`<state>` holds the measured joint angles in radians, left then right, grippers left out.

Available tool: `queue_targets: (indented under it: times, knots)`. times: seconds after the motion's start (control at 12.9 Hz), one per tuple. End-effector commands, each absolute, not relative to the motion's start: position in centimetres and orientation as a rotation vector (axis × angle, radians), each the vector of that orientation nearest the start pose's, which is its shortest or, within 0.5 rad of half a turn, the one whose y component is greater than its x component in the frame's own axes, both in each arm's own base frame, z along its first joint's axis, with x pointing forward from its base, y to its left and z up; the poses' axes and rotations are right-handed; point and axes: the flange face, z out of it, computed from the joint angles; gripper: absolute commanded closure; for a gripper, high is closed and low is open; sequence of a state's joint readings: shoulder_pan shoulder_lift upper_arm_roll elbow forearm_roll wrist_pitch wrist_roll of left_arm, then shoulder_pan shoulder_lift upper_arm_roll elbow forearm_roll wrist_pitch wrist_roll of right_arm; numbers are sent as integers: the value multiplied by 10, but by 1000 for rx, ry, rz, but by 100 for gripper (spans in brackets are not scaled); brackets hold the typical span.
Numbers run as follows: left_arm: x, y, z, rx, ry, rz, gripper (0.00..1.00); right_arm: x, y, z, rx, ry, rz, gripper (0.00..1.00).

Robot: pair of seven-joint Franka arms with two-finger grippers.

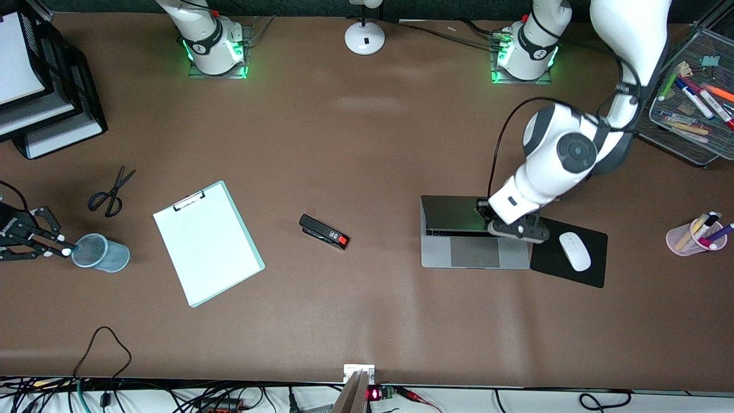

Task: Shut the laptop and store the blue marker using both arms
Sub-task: 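Drop the marker into the cup while the left gripper pushes the lid down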

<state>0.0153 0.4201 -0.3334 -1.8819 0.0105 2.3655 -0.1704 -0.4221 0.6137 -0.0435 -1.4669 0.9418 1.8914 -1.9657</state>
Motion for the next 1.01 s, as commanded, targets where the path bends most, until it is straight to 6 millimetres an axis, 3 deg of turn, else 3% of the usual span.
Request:
queue_targets:
  times: [0.0, 0.39, 0.46, 0.54, 0.62, 0.7, 0.93]
  knots:
    - [640, -190, 289, -3278, 222, -101, 100, 664, -269, 318, -2077, -1318, -1026, 99]
    - [664, -189, 255, -3273, 236, -88, 100, 662, -275, 292, -2033, -1292, -1077, 95]
    - [669, -192, 246, -3280, 239, -80, 100, 661, -277, 291, -2035, -1278, -1082, 84]
    - [674, -191, 232, -3282, 240, -65, 100, 661, -277, 289, -2037, -1270, -1078, 66]
    - [677, -190, 216, -3285, 232, -42, 100, 661, -278, 291, -2044, -1251, -1077, 6]
    - [681, -192, 207, -3265, 265, -65, 100, 660, -280, 292, -2054, -1229, -1067, 0]
    - [685, -195, 194, -3252, 289, -127, 100, 658, -279, 304, -2099, -1109, -979, 0]
